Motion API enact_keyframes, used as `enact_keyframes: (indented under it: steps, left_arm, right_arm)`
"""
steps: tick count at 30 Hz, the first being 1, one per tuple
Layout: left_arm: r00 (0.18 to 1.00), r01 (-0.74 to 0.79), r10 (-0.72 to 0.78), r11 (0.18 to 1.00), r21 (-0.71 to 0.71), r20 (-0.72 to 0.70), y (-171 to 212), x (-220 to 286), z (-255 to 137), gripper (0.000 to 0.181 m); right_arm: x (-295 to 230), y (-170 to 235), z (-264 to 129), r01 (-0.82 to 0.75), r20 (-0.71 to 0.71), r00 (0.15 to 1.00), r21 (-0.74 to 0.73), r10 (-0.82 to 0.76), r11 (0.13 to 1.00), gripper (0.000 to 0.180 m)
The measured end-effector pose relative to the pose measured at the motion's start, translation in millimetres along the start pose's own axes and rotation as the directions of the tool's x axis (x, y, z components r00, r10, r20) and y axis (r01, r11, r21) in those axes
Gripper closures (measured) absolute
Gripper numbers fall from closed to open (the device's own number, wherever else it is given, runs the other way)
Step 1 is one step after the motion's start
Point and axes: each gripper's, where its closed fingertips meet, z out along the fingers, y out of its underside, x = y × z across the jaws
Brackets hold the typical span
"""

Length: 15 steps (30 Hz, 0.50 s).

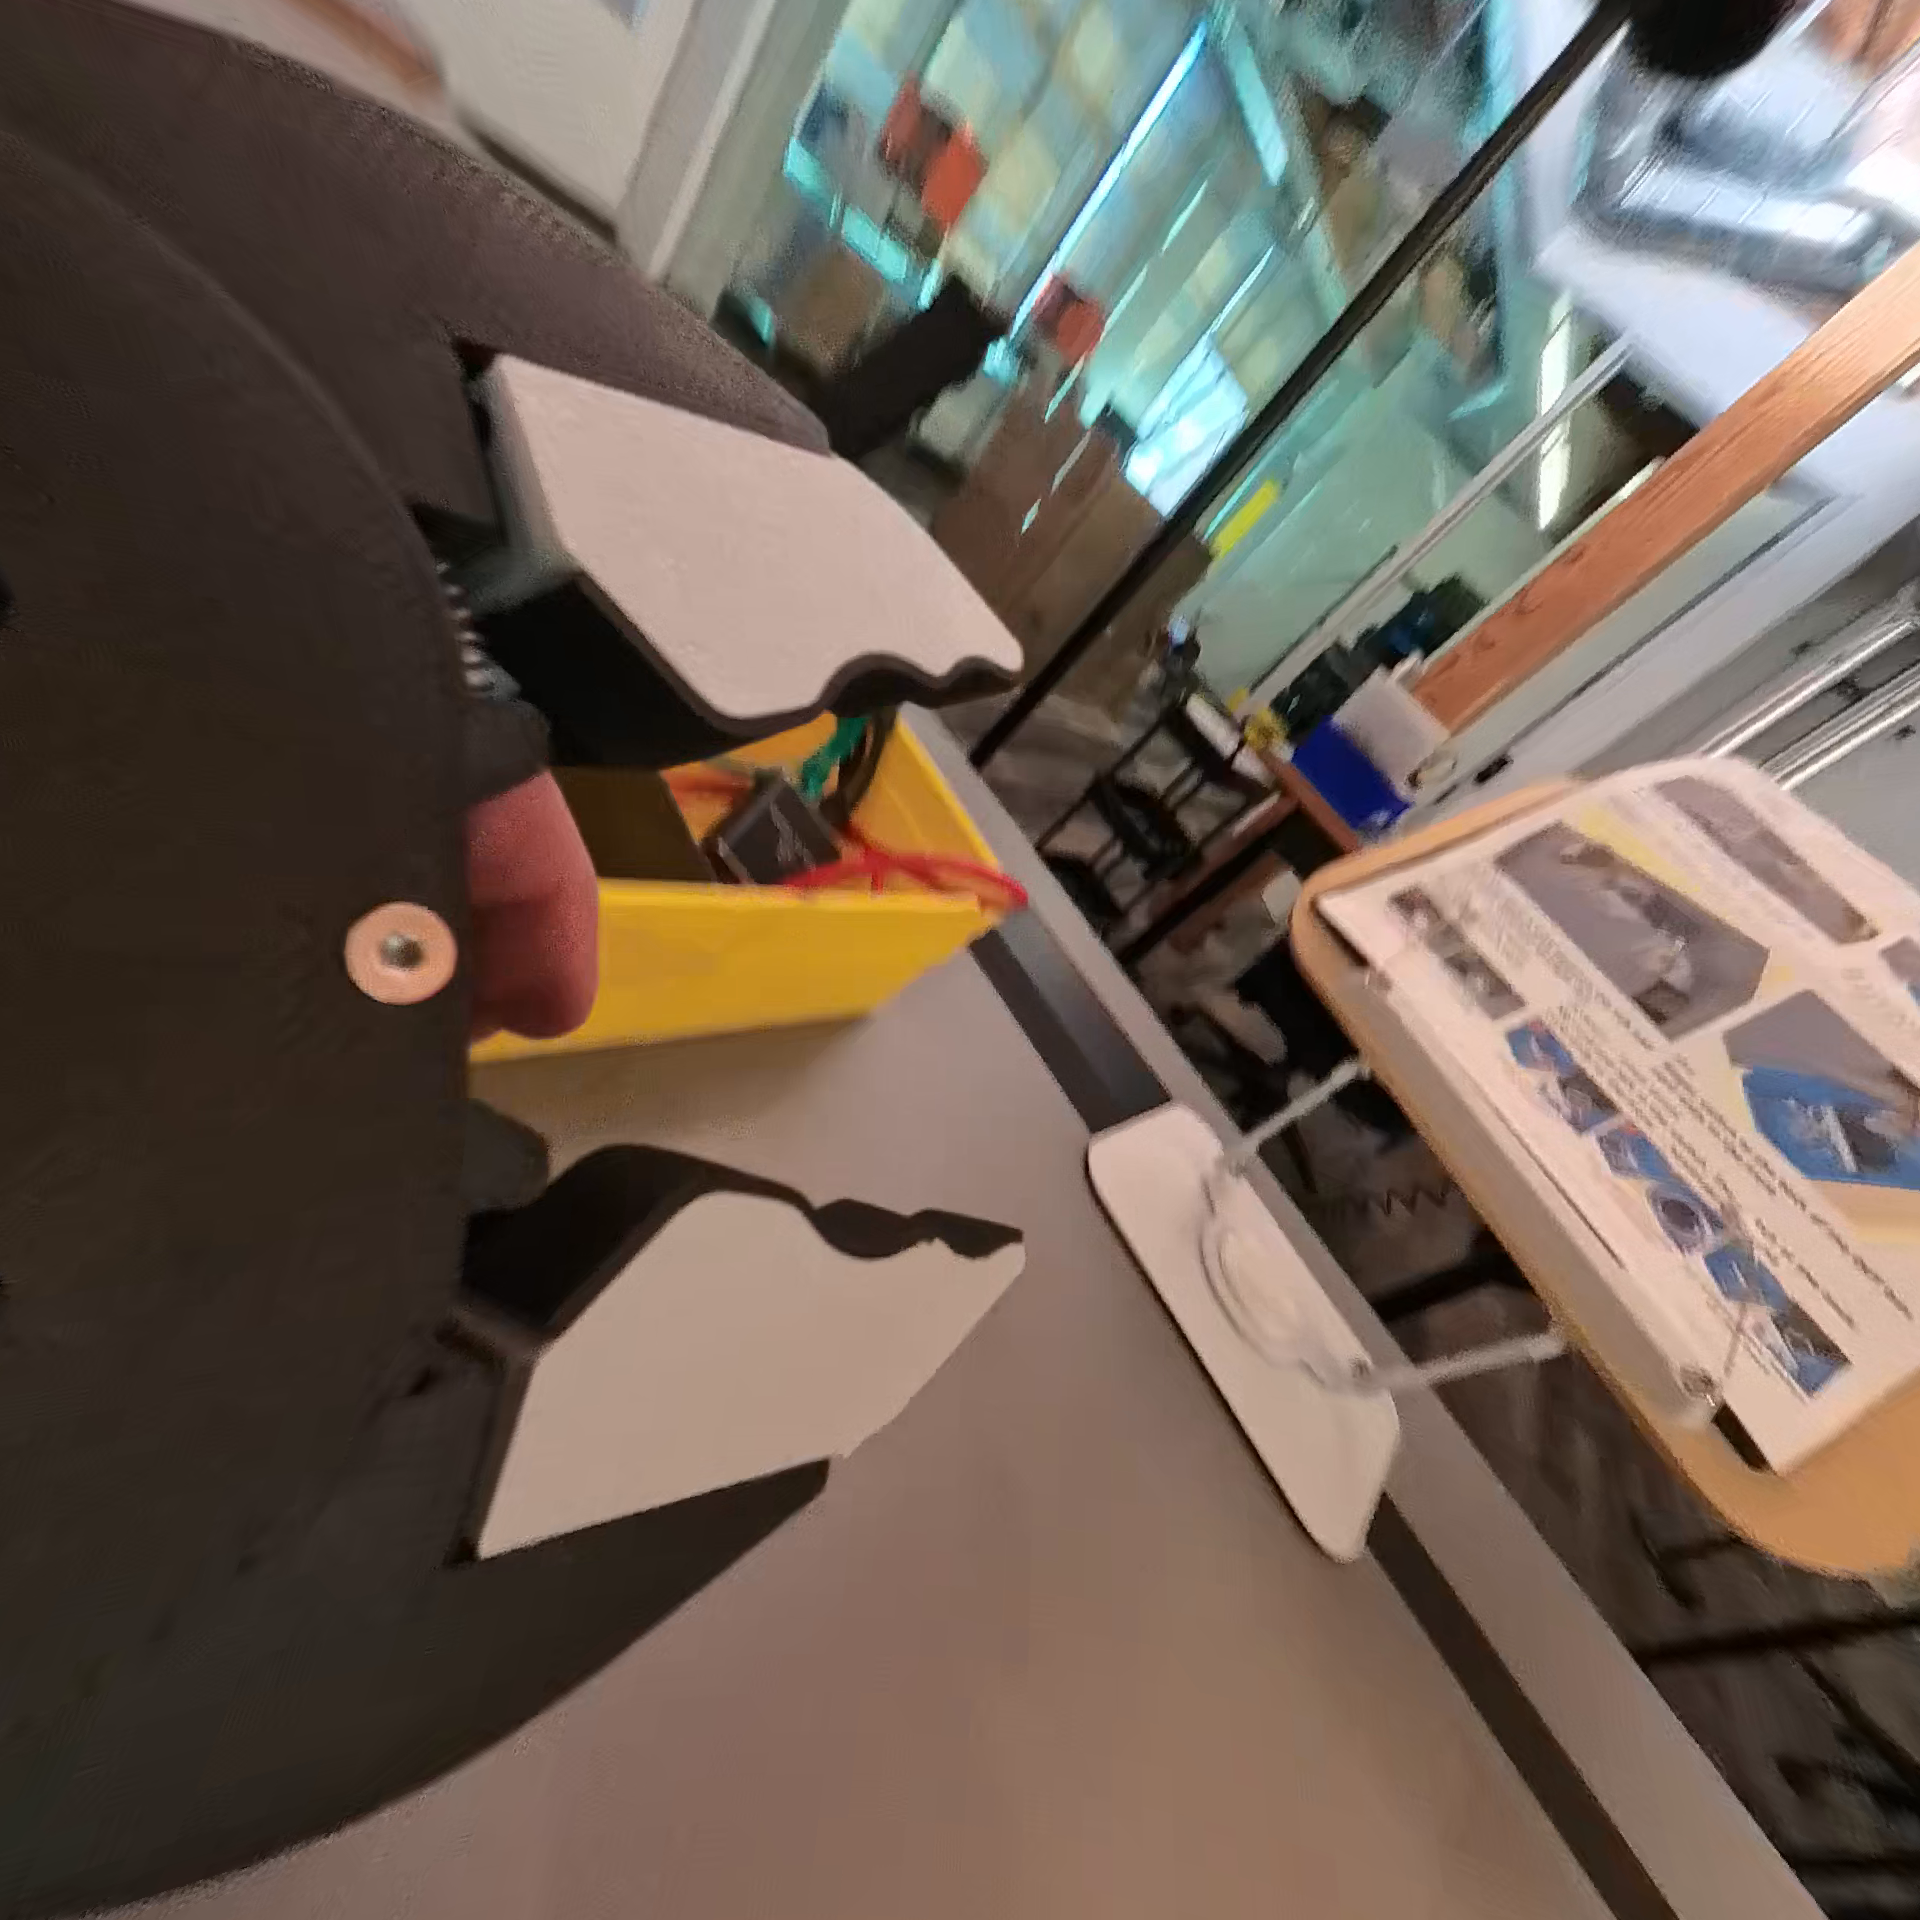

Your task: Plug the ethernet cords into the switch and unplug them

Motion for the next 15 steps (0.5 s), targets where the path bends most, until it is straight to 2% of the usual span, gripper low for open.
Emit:
enact_keyframes:
  steps: [2, 3, 5, 7, 10, 12, 15]
  left_arm:
    - [0.989, 0.101, -0.107, 0.993, -0.059, -0.099, 8.1, 31.6, 12.4, 0.093]
    - [0.979, 0.131, -0.142, 0.988, -0.079, -0.149, 12.9, 51.1, 18.1, 0.102]
    - [0.965, 0.135, -0.162, 0.981, -0.138, -0.208, 29.4, 84.0, 29.2, 0.108]
    - [0.922, 0.182, -0.249, 0.955, -0.235, -0.298, 44.1, 117.1, 34.8, 0.103]
    - [0.879, 0.216, -0.336, 0.913, -0.346, -0.338, 60.8, 144.9, 40.7, 0.098]
    - [0.862, 0.212, -0.359, 0.897, -0.389, -0.359, 67.7, 159.6, 42.9, 0.091]
    - [0.866, 0.181, -0.34, 0.896, -0.405, -0.366, 73.6, 170.5, 45.3, 0.085]
  right_arm:
    - [-36.8, 3.3, 20.7, -0.129, 0.124, 0.983, -0.043, 0.133, 0.991, 0.06]
    - [-53.4, 10.4, 32.0, -0.187, 0.171, 0.965, -0.089, 0.2, 0.978, 0.06]
    - [-77.3, 27.7, 53.0, -0.263, 0.208, 0.933, -0.169, 0.295, 0.95, 0.063]
    - [-92.9, 46.5, 69.1, -0.298, 0.208, 0.913, -0.243, 0.35, 0.923, 0.065]
    - [-106.8, 71.6, 85.3, -0.39, 0.181, 0.868, -0.326, 0.462, 0.861, 0.066]
    - [-113.9, 82.4, 93.0, -0.472, 0.162, 0.816, -0.366, 0.554, 0.802, 0.066]
    - [-117.0, 85.8, 103.7, -0.485, 0.135, 0.818, -0.361, 0.559, 0.797, 0.067]
